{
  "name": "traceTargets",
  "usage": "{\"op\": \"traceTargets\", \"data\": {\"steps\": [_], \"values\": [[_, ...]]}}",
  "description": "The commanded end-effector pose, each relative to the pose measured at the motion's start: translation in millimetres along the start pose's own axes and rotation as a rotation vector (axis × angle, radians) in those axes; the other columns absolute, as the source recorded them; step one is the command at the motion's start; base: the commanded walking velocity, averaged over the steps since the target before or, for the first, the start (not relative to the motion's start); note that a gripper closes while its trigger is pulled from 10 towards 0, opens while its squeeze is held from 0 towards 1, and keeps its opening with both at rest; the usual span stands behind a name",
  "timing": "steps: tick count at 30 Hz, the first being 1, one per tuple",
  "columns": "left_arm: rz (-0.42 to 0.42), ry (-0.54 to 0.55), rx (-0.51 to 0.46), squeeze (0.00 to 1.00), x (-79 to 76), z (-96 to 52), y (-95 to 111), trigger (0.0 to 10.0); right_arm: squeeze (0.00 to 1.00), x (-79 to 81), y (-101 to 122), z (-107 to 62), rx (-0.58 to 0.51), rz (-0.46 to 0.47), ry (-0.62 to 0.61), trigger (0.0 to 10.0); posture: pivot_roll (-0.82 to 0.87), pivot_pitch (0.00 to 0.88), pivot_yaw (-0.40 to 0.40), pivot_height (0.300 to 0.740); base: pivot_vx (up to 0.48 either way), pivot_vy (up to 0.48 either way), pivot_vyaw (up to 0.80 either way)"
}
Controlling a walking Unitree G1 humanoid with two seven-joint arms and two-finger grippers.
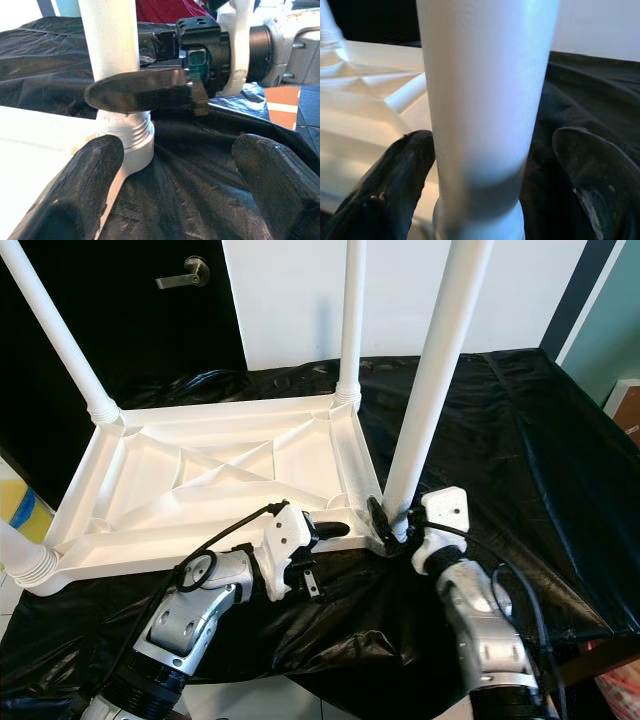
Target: Building children table
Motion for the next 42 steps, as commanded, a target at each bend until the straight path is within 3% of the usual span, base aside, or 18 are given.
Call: {"op": "traceTargets", "data": {"steps": [1,6,15,16,18,19,21,22,35,36,42], "values": [[0.011,0.112,-0.016,0.00,14.3,-2.8,2.8,10.0,0.00,-4.0,-3.6,0.6,-0.003,-0.021,0.104,10.0,-0.13,0.000,0.008,0.740,0.000,0.000,0.00],[0.010,0.117,-0.018,0.00,13.8,-2.2,2.8,10.0,0.00,-10.6,-9.3,8.4,0.021,-0.054,0.170,10.0,-0.12,0.000,0.003,0.740,0.000,0.000,0.00],[0.013,0.130,-0.021,0.00,15.8,-3.9,3.8,10.0,0.00,-2.9,-12.9,23.2,0.021,-0.078,0.279,10.0,-0.10,0.000,-0.004,0.740,0.000,0.000,0.00],[0.016,0.133,-0.024,0.00,16.7,-4.3,4.8,10.0,0.00,-1.4,-13.5,28.2,0.015,-0.063,0.292,9.4,-0.09,0.000,-0.008,0.740,0.000,0.000,0.00],[0.017,0.135,-0.025,0.00,17.0,-4.4,5.1,10.0,0.00,-1.1,-13.9,29.8,0.011,-0.055,0.295,9.4,-0.09,0.000,-0.008,0.740,0.000,0.000,0.00],[0.019,0.136,-0.025,0.00,17.4,-4.8,5.3,10.0,0.00,0.8,-14.6,30.6,0.010,-0.061,0.306,1.3,-0.09,0.000,-0.010,0.740,0.000,0.000,0.00],[0.020,0.138,-0.025,0.00,17.6,-5.2,5.4,10.0,0.00,2.1,-15.1,31.1,0.009,-0.067,0.314,1.3,-0.09,0.000,-0.010,0.740,0.000,0.000,0.00],[0.021,0.141,-0.025,0.00,18.0,-6.3,5.3,10.0,0.00,2.7,-15.2,31.7,0.005,-0.068,0.319,0.0,-0.08,0.000,-0.013,0.740,0.000,0.000,0.00],[0.024,0.149,-0.025,0.00,18.4,-8.8,5.2,10.0,0.00,-4.3,-23.3,32.4,0.019,-0.068,0.289,0.0,-0.07,0.000,-0.012,0.740,0.000,0.000,0.00],[0.025,0.149,-0.025,0.00,18.4,-8.6,5.3,10.0,0.00,-7.2,-24.5,32.5,0.023,-0.058,0.267,10.0,-0.08,0.000,-0.010,0.740,0.000,0.000,0.00],[0.027,0.143,-0.023,0.00,18.1,-6.8,5.5,10.0,0.00,-14.3,-31.2,33.1,0.073,-0.030,0.122,10.0,-0.09,0.000,-0.007,0.740,0.000,0.000,0.00]]}}
Point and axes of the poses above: a point about 5 cm out from each wrist's last joint towards the gripper, its own z axis pointing out of the wrist towards the gripper, its own y axis along the axis of the wrist's last joint, x = y × z, the point moved 5 cm from there along z, pointing out of the wrist towards the gripper, and after that the axes turned 15 degrees about -z, right-handed, at the moved point
